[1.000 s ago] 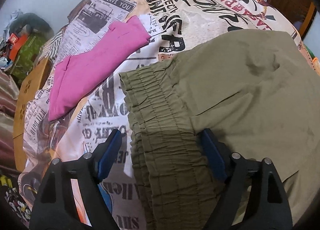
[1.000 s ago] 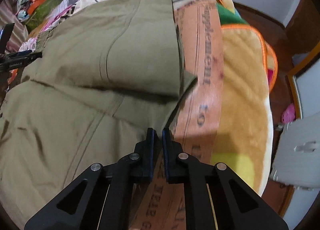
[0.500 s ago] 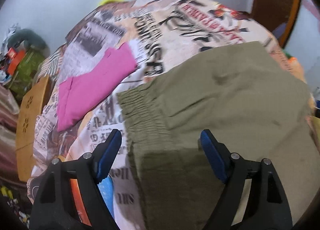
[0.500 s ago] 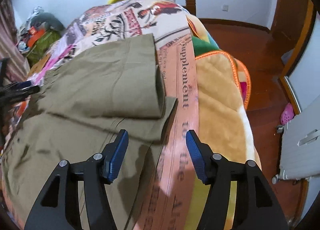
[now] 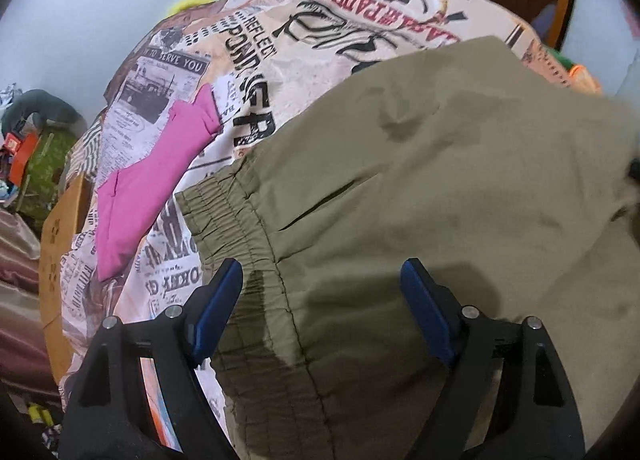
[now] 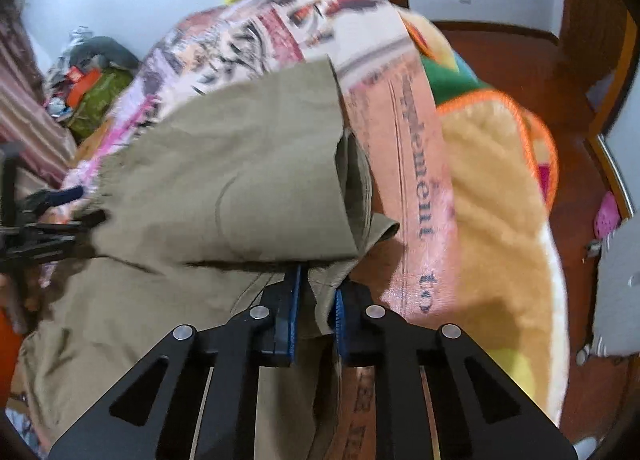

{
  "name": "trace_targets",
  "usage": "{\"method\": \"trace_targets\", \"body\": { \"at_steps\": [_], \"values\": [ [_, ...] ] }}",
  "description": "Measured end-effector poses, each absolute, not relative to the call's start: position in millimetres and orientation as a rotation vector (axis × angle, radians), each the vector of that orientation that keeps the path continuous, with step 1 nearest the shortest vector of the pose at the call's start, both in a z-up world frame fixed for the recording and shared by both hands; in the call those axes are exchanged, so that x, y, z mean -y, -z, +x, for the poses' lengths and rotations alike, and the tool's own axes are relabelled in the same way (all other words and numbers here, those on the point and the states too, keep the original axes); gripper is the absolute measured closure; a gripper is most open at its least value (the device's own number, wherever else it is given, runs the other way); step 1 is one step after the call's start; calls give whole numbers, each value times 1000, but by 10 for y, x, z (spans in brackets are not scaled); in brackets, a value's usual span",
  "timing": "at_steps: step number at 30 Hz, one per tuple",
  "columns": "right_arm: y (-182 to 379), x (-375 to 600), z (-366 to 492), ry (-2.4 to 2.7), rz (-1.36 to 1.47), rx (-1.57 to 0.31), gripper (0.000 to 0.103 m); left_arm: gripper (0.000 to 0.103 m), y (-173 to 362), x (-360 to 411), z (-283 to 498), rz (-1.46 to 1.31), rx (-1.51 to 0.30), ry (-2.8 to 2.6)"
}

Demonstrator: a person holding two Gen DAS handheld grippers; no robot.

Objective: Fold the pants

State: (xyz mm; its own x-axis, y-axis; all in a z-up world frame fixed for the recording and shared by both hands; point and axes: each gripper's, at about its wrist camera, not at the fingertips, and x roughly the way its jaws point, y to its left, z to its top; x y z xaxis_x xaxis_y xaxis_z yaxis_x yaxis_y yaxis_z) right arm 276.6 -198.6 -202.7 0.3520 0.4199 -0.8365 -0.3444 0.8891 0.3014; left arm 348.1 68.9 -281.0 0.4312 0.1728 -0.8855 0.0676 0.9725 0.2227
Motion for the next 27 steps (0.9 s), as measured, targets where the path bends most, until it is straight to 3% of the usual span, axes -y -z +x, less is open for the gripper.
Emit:
{"method": "trace_targets", "body": {
  "at_steps": [5,27],
  "values": [
    [1680,2062,2686,-511,97,-1038,91,20,2913,-762,3532,217,-1159,-99],
    [1573,2426,2586,-313,-14,-1040,96,19,2883,-842,3475,199,-1125,-161]
  ]
}}
